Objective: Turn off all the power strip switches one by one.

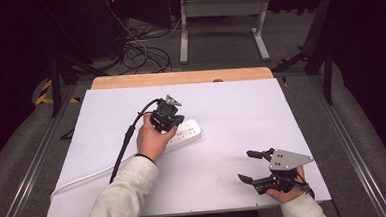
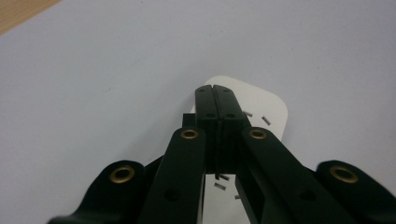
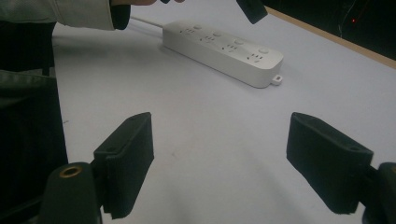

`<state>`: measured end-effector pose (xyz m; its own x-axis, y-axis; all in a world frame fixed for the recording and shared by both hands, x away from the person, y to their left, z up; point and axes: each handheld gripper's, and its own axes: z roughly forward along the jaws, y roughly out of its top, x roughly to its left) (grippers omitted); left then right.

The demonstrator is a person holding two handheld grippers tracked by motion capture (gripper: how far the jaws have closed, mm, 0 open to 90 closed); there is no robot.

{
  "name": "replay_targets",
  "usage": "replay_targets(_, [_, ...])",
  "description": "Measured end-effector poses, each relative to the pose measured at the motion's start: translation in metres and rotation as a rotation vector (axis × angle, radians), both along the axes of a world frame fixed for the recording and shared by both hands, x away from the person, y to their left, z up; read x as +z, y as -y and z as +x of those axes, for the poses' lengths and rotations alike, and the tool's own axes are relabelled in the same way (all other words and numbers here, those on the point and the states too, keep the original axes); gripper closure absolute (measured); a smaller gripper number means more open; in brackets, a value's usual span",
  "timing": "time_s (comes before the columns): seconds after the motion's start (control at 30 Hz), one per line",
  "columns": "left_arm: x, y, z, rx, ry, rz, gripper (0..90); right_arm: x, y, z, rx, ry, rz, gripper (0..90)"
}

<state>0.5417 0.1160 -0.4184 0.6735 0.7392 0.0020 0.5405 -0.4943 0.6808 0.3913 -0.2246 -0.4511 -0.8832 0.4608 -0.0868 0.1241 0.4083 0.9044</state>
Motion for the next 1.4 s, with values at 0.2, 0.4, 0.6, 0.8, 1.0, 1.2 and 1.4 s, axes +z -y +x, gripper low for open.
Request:
replay_targets(0.2, [0.000, 0.003, 0.004, -0.004, -0.016, -0.011, 90.0, 0.000, 0.000, 0.000, 0.002, 0.001, 0.001, 23.7])
replay_targets(0.4, [-0.010, 0.007, 0.011, -0.013, -0.036, -0.019, 90.0, 0.000, 0.000, 0.000, 0.002, 0.000, 0.003, 23.7])
replay_targets(0.6, [-0.021, 0.012, 0.016, -0.014, -0.054, -0.011, 90.0, 0.000, 0.001, 0.000, 0.002, -0.002, 0.003, 23.7])
replay_targets(0.8, [-0.027, 0.019, 0.017, -0.025, -0.053, -0.018, 90.0, 0.000, 0.001, 0.000, 0.003, -0.002, 0.005, 23.7])
replay_targets(1.0, [-0.030, 0.019, 0.017, -0.011, -0.049, -0.002, 90.0, 0.000, 0.001, 0.000, 0.003, -0.002, 0.005, 23.7])
replay_targets(1.2, [-0.031, 0.021, 0.017, -0.009, -0.044, 0.000, 90.0, 0.000, 0.001, 0.000, 0.004, -0.002, 0.004, 23.7])
replay_targets(1.4, [-0.032, 0.022, 0.017, -0.005, -0.036, 0.012, 90.0, 0.000, 0.001, 0.000, 0.004, -0.001, 0.003, 23.7])
